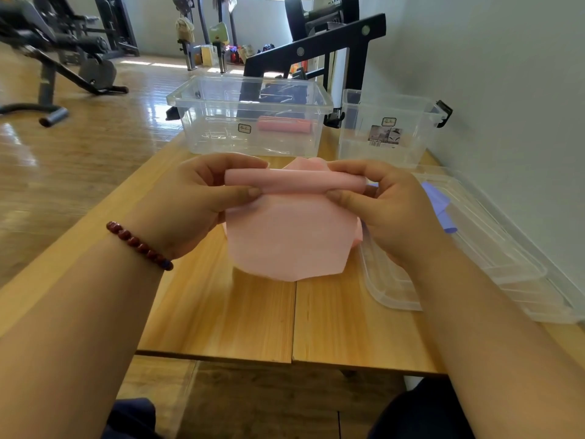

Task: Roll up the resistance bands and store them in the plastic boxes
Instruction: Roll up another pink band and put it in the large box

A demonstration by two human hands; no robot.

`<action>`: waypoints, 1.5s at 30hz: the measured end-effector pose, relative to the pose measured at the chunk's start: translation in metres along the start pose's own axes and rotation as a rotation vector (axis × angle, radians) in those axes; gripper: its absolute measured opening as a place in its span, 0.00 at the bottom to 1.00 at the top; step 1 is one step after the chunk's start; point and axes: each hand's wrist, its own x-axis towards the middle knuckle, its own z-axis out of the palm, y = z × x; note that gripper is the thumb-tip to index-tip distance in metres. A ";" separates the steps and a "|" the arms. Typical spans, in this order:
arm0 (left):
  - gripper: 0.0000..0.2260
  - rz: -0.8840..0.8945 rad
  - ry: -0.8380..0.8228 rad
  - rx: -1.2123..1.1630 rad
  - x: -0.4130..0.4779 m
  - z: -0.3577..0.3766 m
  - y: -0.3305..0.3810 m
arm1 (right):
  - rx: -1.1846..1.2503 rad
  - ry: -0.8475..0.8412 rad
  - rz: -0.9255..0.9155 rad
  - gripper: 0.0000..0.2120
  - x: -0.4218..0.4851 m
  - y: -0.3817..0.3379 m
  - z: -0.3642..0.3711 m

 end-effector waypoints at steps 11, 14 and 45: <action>0.21 -0.069 -0.058 -0.041 -0.004 0.003 0.002 | 0.019 0.076 -0.105 0.17 -0.003 -0.001 0.004; 0.19 -0.078 -0.037 -0.020 -0.004 0.006 0.003 | -0.002 0.093 -0.132 0.19 -0.004 -0.001 0.003; 0.14 0.017 -0.003 0.001 -0.005 0.012 -0.007 | 0.216 0.001 0.080 0.08 -0.005 -0.005 0.009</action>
